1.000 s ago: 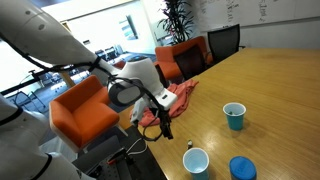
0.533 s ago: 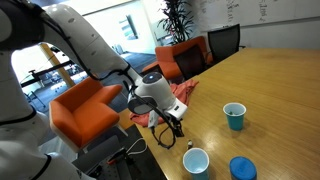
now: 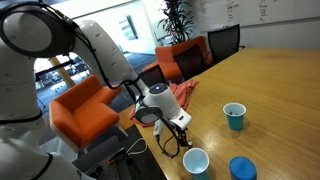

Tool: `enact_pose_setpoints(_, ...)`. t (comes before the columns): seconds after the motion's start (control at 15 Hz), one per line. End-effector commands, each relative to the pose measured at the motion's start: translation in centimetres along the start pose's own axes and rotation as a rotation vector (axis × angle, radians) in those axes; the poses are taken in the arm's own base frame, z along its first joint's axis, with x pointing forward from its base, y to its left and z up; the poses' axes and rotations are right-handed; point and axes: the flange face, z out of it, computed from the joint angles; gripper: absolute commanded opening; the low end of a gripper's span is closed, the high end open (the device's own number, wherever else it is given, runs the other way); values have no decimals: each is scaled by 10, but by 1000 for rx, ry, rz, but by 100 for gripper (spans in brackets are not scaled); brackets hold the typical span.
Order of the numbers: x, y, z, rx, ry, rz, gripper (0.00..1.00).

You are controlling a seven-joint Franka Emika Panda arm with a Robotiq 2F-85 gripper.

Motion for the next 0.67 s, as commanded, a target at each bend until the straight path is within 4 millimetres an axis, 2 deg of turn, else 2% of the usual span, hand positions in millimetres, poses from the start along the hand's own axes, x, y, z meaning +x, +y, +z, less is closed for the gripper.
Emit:
enact_pose_setpoints(0.0,3,-10,11,3,20,22,100)
enact_pose_setpoints(0.2,3,-15,18,1,22,23,100)
enact_pose_setpoints(0.6,3,-13,27,-43,24,24,100)
